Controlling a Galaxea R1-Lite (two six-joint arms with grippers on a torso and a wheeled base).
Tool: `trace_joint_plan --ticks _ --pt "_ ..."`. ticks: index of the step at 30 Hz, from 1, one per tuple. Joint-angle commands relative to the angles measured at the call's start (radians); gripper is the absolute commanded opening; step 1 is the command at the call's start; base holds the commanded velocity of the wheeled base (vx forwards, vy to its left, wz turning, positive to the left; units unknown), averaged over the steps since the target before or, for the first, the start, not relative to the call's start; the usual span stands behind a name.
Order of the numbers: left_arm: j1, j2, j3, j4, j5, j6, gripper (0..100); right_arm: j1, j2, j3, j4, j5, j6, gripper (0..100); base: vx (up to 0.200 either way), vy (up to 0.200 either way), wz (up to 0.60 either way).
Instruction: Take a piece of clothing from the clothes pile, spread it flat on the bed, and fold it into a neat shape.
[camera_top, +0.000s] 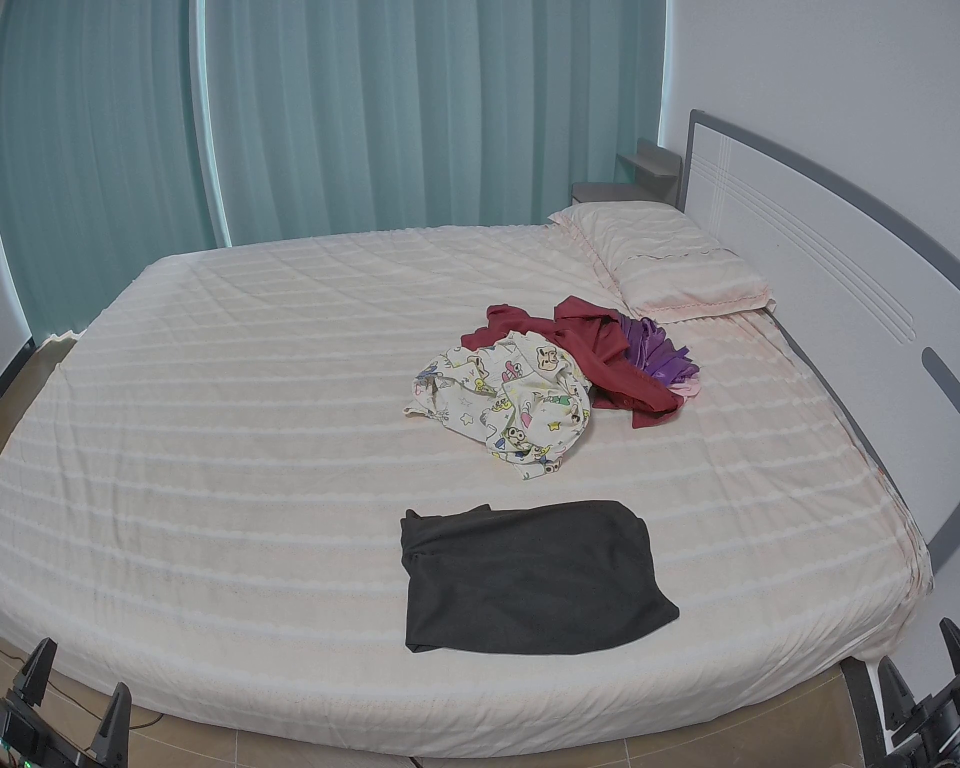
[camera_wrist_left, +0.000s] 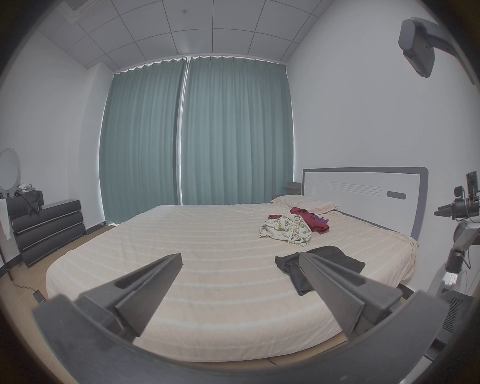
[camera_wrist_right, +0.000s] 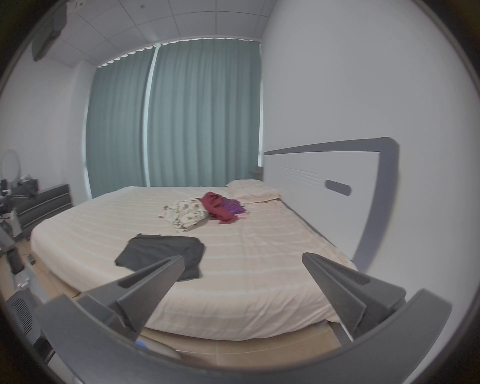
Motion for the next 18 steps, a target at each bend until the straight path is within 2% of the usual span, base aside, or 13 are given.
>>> trace_joint_plan --ticks 1,7,8,14,18 --pt "0.0 -0.01 0.016 0.004 0.004 -0.003 100 0.076 -0.064 0.004 -0.002 -0.027 0.018 100 0.0 0.0 0.0" --pt "0.0 -0.01 0.016 0.004 0.022 -0.001 100 0.086 -0.089 0.018 -0.036 -0.04 0.046 100 0.0 0.0 0.0" --pt "0.0 -0.01 0.018 0.002 0.043 -0.003 100 0.086 -0.089 0.018 -0.038 -0.04 0.046 100 0.0 0.0 0.0" --pt "0.0 -0.01 0.018 -0.001 0.054 -0.009 100 0.086 -0.089 0.018 -0.038 -0.032 0.0 100 0.0 0.0 0.0" --pt "0.0 -0.01 0.018 0.001 0.051 -0.01 100 0.086 -0.087 0.018 -0.036 -0.04 0.032 100 0.0 0.0 0.0"
